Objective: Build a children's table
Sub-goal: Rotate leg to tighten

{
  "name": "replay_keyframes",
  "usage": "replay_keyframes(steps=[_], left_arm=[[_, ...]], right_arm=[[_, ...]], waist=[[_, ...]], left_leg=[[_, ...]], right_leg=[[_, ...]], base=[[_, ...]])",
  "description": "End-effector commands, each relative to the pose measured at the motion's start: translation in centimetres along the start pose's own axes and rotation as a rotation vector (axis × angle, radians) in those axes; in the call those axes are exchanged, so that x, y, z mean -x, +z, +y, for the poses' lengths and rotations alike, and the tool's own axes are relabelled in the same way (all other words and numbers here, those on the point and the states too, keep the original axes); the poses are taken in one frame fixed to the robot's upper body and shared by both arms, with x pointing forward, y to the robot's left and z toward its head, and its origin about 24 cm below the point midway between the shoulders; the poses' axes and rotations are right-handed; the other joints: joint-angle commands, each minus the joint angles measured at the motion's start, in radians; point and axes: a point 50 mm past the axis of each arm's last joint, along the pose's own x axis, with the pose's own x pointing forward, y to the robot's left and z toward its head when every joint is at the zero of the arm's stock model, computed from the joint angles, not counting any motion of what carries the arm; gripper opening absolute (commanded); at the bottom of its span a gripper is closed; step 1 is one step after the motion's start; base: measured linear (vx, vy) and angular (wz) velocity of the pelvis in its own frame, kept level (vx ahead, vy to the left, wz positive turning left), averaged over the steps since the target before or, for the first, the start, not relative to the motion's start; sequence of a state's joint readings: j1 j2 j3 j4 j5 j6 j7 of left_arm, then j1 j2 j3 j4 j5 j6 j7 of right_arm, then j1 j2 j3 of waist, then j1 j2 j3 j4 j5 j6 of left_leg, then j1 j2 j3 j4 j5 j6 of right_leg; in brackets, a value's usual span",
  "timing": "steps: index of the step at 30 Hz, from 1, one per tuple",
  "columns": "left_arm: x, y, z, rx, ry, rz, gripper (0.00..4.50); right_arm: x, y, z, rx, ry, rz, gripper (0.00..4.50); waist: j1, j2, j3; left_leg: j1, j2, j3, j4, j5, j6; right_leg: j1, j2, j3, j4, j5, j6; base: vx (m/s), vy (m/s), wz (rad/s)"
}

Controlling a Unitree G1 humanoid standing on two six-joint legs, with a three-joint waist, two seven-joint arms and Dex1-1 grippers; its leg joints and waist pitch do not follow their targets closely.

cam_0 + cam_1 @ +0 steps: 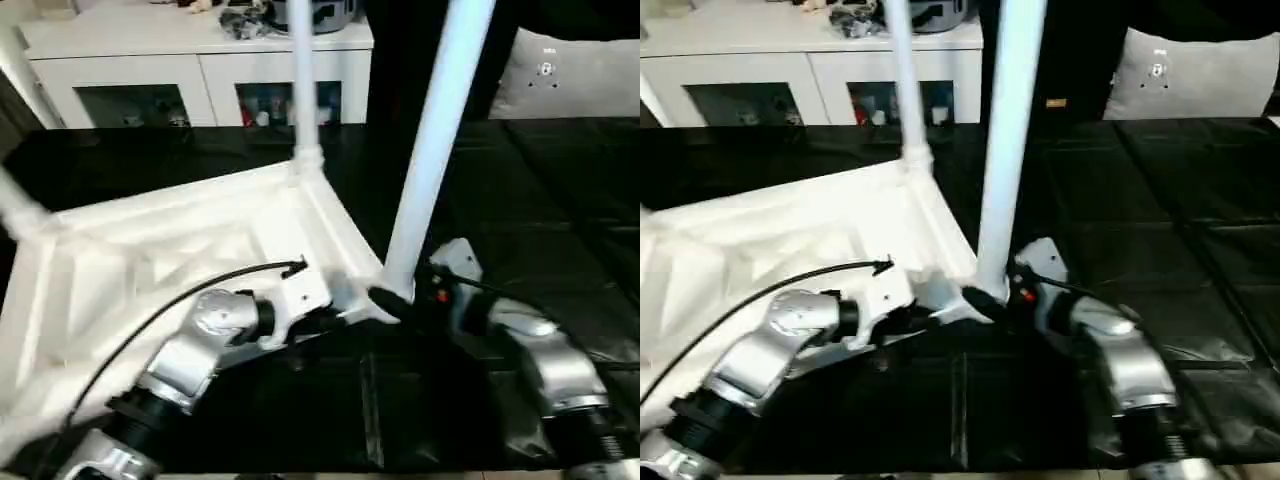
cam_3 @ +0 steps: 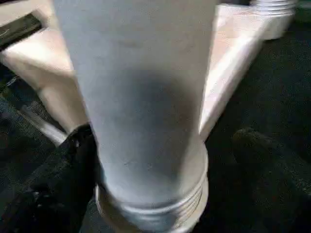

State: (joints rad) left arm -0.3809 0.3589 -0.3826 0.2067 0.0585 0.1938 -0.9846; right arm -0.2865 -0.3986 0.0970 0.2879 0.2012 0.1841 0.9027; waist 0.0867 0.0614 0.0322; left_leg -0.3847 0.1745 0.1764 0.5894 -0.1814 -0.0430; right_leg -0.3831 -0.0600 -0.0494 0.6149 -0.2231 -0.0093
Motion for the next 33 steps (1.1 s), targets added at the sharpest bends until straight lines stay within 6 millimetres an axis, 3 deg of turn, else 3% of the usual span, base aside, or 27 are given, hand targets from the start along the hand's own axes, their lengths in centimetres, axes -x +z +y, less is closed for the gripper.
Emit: replay_keyframes(steps=[1, 2, 8, 11, 12, 16, 24, 27, 29, 33], left_arm=[[0.3, -0.2, 0.0, -0.070, -0.080, 0.036, 0.00], [0.4, -0.3, 0.0, -0.081, -0.097, 0.041, 0.00], [1.5, -1.0, -0.5, -0.152, -0.267, 0.065, 0.00], [1.5, -0.9, -0.7, -0.170, -0.331, 0.059, 0.00], [1.5, -0.9, -0.7, -0.173, -0.341, 0.058, 0.00], [1.4, -0.8, -0.8, -0.188, -0.372, 0.054, 0.00], [1.3, -1.0, -0.9, -0.198, -0.404, 0.052, 0.00], [1.3, -1.0, -0.9, -0.192, -0.398, 0.050, 0.00], [1.3, -1.1, -1.0, -0.187, -0.394, 0.048, 0.00], [1.3, -1.0, -1.2, -0.129, -0.361, 0.013, 0.00]], right_arm=[[0.0, 0.8, 0.3, 0.057, 0.097, 0.006, 4.46], [0.1, 0.8, 0.3, 0.060, 0.117, 0.008, 4.46], [0.7, 1.6, 0.6, 0.108, 0.292, 0.025, 4.46], [0.5, 1.6, 1.0, 0.118, 0.369, 0.047, 4.46], [0.5, 1.6, 1.1, 0.117, 0.381, 0.050, 4.18], [0.2, 1.6, 1.4, 0.114, 0.417, 0.050, 3.91], [-0.1, 1.3, 1.7, 0.097, 0.455, 0.060, 3.27], [-0.1, 1.0, 1.9, 0.082, 0.453, 0.065, 3.23], [-0.1, 0.9, 1.9, 0.074, 0.454, 0.063, 2.87], [-0.2, 0.8, 2.4, 0.031, 0.450, 0.033, 2.76]], waist=[[0.001, -0.011, -0.048], [0.000, -0.017, -0.047], [0.006, -0.015, -0.052], [0.014, -0.016, -0.053], [0.014, -0.016, -0.053], [0.027, -0.018, -0.054], [0.027, -0.019, -0.055], [0.028, -0.018, -0.055], [0.027, -0.019, -0.055], [0.027, -0.018, -0.055]], left_leg=[[0.021, 0.059, -0.021, -0.065, -0.197, 0.070], [0.018, 0.061, -0.021, -0.067, -0.194, 0.066], [0.015, 0.060, -0.020, -0.060, -0.154, 0.090], [0.018, 0.061, -0.018, -0.059, -0.148, 0.095], [0.018, 0.061, -0.018, -0.059, -0.148, 0.095], [0.018, 0.063, -0.018, -0.058, -0.138, 0.096], [0.018, 0.063, -0.019, -0.059, -0.141, 0.084], [0.018, 0.063, -0.019, -0.059, -0.141, 0.086], [0.018, 0.063, -0.019, -0.059, -0.143, 0.085], [0.017, 0.062, -0.019, -0.059, -0.139, 0.083]], right_leg=[[0.038, -0.083, 0.045, -0.081, -0.140, -0.202], [0.039, -0.082, 0.045, -0.078, -0.128, -0.205], [0.039, -0.084, 0.042, -0.067, -0.050, -0.226], [0.037, -0.085, 0.043, -0.066, -0.058, -0.232], [0.037, -0.085, 0.043, -0.066, -0.058, -0.232], [0.036, -0.086, 0.043, -0.062, -0.043, -0.236], [0.037, -0.086, 0.043, -0.062, -0.050, -0.232], [0.037, -0.087, 0.042, -0.061, -0.049, -0.234], [0.038, -0.087, 0.042, -0.062, -0.054, -0.233], [0.038, -0.087, 0.042, -0.060, -0.047, -0.237]], base=[[0.000, 0.000, 0.00], [0.000, 0.000, 0.00], [0.000, 0.000, 0.00], [0.000, 0.000, 0.00], [0.000, 0.000, 0.00], [0.000, 0.000, 0.00], [0.000, 0.000, 0.00], [0.000, 0.000, 0.00], [0.000, 0.000, 0.00], [0.000, 0.000, 0.00]])
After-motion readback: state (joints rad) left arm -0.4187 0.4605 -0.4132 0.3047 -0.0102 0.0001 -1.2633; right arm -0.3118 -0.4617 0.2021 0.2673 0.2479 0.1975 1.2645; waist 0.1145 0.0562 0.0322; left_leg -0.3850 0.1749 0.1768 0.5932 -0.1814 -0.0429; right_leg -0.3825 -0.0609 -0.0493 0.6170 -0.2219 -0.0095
